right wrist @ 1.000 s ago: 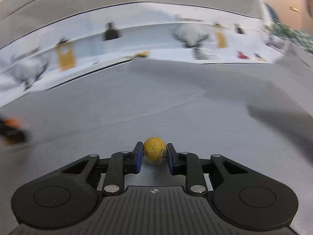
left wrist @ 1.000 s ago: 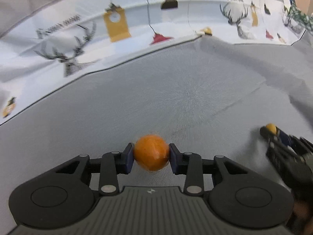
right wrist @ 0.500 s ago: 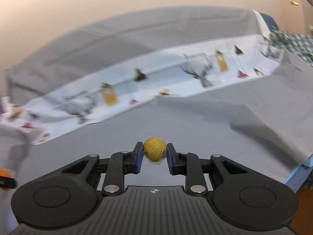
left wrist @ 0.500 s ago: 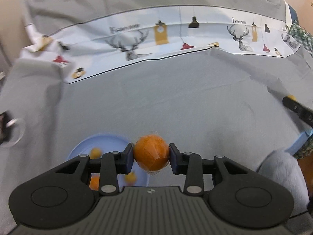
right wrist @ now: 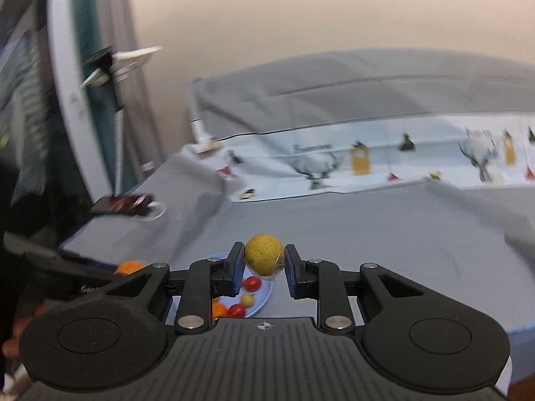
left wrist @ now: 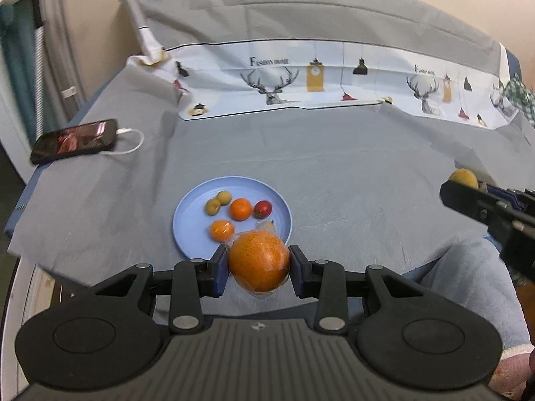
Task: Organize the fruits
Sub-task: 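Carry the yellow fruit and orange over the blue plate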
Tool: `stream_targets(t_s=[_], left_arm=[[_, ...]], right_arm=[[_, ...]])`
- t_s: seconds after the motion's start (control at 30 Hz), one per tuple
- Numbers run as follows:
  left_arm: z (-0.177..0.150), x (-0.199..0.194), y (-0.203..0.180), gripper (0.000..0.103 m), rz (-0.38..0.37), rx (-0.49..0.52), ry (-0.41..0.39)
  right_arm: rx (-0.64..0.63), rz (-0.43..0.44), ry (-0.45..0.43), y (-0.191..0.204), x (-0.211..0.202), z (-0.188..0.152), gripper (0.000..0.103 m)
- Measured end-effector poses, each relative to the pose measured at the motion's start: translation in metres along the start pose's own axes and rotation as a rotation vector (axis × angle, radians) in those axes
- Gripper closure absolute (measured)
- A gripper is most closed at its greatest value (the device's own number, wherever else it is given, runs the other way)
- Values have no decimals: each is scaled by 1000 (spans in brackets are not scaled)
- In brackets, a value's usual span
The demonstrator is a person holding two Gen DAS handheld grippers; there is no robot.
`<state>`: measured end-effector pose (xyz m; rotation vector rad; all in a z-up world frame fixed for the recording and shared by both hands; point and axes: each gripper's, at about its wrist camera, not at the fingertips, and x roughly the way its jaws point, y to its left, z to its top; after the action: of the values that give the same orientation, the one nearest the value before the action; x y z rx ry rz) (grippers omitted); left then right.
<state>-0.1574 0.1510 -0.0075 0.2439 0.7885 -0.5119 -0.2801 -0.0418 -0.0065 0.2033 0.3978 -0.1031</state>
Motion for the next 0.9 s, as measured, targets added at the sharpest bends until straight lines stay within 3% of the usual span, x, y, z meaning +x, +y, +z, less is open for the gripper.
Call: stream_targets(t_s=[0.27,0.9], left_arm=[[-6,-22,14,62,16,-36,-56],[-9,-10,22,62,-9,-50,-35]], right_arm=[[-61,13,8,19,-8,1,76],[-98,19,91,32,9,-9,76]])
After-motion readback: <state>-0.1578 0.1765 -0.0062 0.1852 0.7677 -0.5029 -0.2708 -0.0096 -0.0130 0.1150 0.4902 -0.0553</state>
